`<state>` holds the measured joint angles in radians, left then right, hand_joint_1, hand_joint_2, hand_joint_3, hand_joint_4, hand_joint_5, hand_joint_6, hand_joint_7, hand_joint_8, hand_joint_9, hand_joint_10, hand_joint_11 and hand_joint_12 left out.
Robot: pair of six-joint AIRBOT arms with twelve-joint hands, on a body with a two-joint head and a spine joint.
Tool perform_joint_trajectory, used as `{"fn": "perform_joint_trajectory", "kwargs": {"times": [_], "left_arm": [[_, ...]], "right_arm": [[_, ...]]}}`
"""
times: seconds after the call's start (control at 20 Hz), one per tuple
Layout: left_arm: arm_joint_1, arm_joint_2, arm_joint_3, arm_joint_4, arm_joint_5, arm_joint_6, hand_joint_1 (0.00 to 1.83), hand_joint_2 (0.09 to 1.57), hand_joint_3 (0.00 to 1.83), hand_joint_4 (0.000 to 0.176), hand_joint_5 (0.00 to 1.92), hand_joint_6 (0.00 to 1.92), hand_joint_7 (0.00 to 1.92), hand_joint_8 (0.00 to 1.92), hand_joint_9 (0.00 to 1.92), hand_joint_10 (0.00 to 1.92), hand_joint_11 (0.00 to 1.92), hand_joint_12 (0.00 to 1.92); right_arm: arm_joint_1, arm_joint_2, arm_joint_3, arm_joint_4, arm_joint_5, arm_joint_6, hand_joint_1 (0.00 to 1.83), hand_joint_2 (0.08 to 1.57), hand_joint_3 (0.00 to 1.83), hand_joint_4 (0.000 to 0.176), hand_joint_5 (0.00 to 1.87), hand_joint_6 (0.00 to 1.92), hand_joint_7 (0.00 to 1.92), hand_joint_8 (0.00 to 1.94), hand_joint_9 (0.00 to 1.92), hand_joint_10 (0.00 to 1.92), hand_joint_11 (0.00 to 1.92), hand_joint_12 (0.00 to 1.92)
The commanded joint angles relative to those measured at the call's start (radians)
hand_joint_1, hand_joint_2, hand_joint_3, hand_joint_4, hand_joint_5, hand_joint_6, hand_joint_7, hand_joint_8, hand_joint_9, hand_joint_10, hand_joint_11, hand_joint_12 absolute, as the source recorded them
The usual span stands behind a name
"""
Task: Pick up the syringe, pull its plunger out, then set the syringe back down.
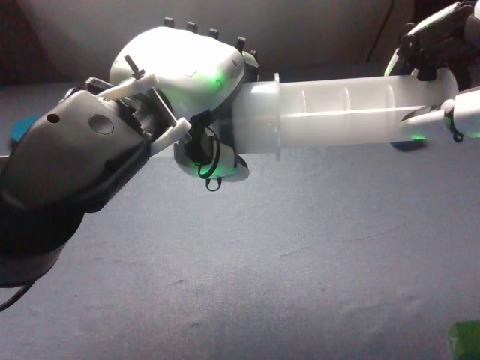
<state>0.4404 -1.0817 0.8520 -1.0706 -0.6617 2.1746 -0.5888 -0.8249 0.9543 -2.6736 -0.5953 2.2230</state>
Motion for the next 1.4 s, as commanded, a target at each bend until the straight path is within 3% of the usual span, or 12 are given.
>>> {"fn": "perform_joint_trajectory", "kwargs": {"times": [0.0, 0.05, 0.25, 0.35, 0.6, 0.65, 0.7, 0.85, 1.05, 1.25, 1.3, 1.35], "left_arm": [[-0.003, 0.007, 0.004, 0.056, -0.026, 0.034, 1.37, 1.13, 0.0, 0.0, 0.9, 0.93, 0.94, 1.13, 0.89, 1.26, 0.85, 1.06], [-0.005, 0.007, 0.005, 0.056, -0.026, 0.034, 1.37, 1.13, 0.0, 0.0, 0.9, 0.93, 0.94, 1.13, 0.89, 1.26, 0.85, 1.06], [-0.007, 0.007, 0.006, 0.056, -0.026, 0.032, 1.38, 1.13, 0.0, 0.0, 0.88, 0.94, 0.95, 1.11, 0.89, 1.26, 0.88, 1.07], [-0.008, 0.007, 0.005, 0.056, -0.026, 0.031, 1.37, 1.13, 0.0, 0.0, 0.87, 0.95, 0.94, 1.13, 0.9, 1.26, 0.89, 1.06], [-0.008, 0.008, 0.002, 0.056, -0.025, 0.03, 1.38, 1.12, 0.0, 0.0, 0.9, 0.93, 0.95, 1.11, 0.91, 1.24, 0.88, 1.05], [-0.008, 0.008, 0.001, 0.056, -0.025, 0.03, 1.38, 1.13, 0.0, 0.0, 0.89, 0.93, 0.94, 1.12, 0.9, 1.25, 0.86, 1.06], [-0.008, 0.008, 0.001, 0.056, -0.025, 0.03, 1.38, 1.13, 0.0, 0.0, 0.89, 0.93, 0.94, 1.12, 0.9, 1.25, 0.85, 1.06], [-0.009, 0.008, 0.001, 0.056, -0.025, 0.029, 1.38, 1.12, 0.0, 0.0, 0.91, 0.91, 0.94, 1.12, 0.9, 1.24, 0.87, 1.06], [-0.008, 0.008, 0.001, 0.056, -0.025, 0.029, 1.38, 1.13, 0.0, 0.0, 0.88, 0.95, 0.94, 1.11, 0.91, 1.25, 0.88, 1.06], [-0.001, 0.008, -0.003, 0.055, -0.025, 0.026, 1.38, 1.11, 0.0, 0.0, 0.95, 0.88, 0.97, 1.06, 0.93, 1.2, 0.9, 1.02], [0.003, 0.008, -0.005, 0.055, -0.026, 0.026, 1.47, 1.1, 0.0, 0.0, 0.95, 0.84, 0.96, 1.04, 0.92, 1.12, 0.88, 1.35], [0.006, 0.008, -0.007, 0.055, -0.027, 0.026, 1.4, 1.11, 0.0, 0.0, 0.92, 0.9, 0.97, 1.06, 0.92, 1.19, 0.86, 1.17]], "right_arm": [[0.019, 0.021, 0.014, 0.018, -0.186, -0.005, 1.27, 1.05, 0.0, 0.0, 1.04, 0.78, 1.23, 0.72, 1.23, 0.54, 1.09, 1.01], [0.019, 0.021, 0.011, 0.016, -0.186, -0.006, 1.37, 1.08, 0.0, 0.0, 0.95, 0.82, 1.15, 0.73, 1.07, 1.0, 1.06, 1.02], [0.018, 0.019, -0.004, 0.015, -0.186, -0.007, 1.39, 1.08, 0.0, 0.0, 0.92, 0.88, 1.1, 0.77, 1.03, 1.13, 1.06, 1.05], [0.018, 0.017, -0.009, 0.015, -0.186, -0.007, 1.28, 1.06, 0.0, 0.0, 1.01, 0.81, 1.21, 0.73, 1.19, 0.63, 1.09, 1.01], [0.015, 0.014, -0.012, 0.015, -0.193, -0.01, 1.27, 1.07, 0.0, 0.0, 0.96, 0.89, 1.19, 0.78, 1.23, 0.44, 1.05, 1.0], [0.014, 0.013, -0.012, 0.015, -0.194, -0.01, 1.36, 1.08, 0.02, 0.0, 0.9, 0.93, 1.1, 0.79, 1.09, 0.97, 1.0, 1.02], [0.013, 0.013, -0.012, 0.015, -0.194, -0.01, 1.16, 1.1, 0.0, 0.0, 0.76, 0.51, 0.89, 0.52, 0.85, 0.54, 0.78, 1.05], [0.013, 0.013, -0.012, 0.015, -0.194, -0.01, 1.03, 1.06, 0.0, 0.0, 0.72, 0.07, 0.85, 0.09, 0.8, 0.23, 0.62, 0.99], [0.01, 0.013, -0.012, 0.015, -0.192, -0.011, 0.8, 0.96, 0.0, 0.0, 0.4, 0.0, 0.48, 0.0, 0.47, 0.0, 0.18, 0.92], [0.004, 0.014, -0.012, -0.002, -0.179, -0.011, 0.66, 0.91, 0.0, 0.0, 0.2, 0.0, 0.25, 0.0, 0.26, 0.0, 0.0, 0.82], [-0.001, 0.017, -0.014, -0.014, -0.165, -0.011, 0.64, 0.89, 0.0, 0.0, 0.16, 0.0, 0.2, 0.0, 0.22, 0.0, 0.0, 0.79], [-0.004, 0.022, -0.02, -0.021, -0.147, -0.011, 0.5, 0.87, 0.0, 0.0, 0.12, 0.0, 0.14, 0.0, 0.18, 0.0, 0.0, 0.79]]}}
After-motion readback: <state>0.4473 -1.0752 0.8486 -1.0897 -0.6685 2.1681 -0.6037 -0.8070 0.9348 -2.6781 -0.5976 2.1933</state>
